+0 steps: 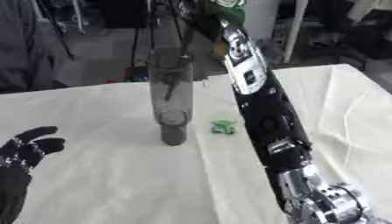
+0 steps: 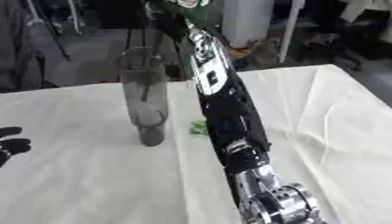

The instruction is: Arrange flowers into the vase.

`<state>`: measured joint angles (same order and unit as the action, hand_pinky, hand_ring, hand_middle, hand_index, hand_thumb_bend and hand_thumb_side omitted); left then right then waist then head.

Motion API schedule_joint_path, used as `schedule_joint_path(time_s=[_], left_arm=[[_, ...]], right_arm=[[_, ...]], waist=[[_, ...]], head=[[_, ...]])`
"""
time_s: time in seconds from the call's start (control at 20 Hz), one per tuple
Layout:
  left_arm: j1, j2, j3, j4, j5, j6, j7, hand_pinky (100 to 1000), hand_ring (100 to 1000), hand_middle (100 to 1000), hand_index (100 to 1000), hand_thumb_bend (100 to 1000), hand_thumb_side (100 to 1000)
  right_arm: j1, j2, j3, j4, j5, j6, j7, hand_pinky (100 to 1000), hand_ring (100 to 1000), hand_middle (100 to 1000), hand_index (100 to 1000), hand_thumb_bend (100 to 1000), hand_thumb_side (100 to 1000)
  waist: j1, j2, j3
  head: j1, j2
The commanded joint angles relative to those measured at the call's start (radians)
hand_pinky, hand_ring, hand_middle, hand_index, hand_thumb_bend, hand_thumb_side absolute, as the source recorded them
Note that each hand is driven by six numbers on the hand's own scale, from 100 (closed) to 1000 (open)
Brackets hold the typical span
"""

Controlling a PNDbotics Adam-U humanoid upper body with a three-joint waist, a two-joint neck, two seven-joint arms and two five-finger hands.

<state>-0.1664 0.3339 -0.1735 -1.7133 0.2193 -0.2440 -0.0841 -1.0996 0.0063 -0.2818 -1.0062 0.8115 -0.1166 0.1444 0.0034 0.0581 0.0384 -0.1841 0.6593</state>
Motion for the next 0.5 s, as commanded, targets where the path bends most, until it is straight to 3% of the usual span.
schedule_joint_path(time_s=[0.05, 0.5], left_arm=[[-0.005, 0.020, 0.013, -0.008, -0.003, -0.002, 0.005, 765, 722, 752, 793, 840, 980], [0.002, 0.024, 0.015, -0.004, -0.006, -0.003, 0.006, 765, 722, 752, 793, 839, 980]], right_arm=[[-0.016, -0.039, 0.020, -0.002, -0.033, -0.018, 0.017, 759, 750, 455, 513, 148, 810], [0.001, -0.077, 0.060, 0.036, -0.062, -0.070, 0.049, 761, 751, 456, 504, 145, 801]], waist=[[0.000, -0.017, -0.004], [-0.007, -0.026, -0.015]], head=[[0.007, 0.009], [0.012, 0.017]])
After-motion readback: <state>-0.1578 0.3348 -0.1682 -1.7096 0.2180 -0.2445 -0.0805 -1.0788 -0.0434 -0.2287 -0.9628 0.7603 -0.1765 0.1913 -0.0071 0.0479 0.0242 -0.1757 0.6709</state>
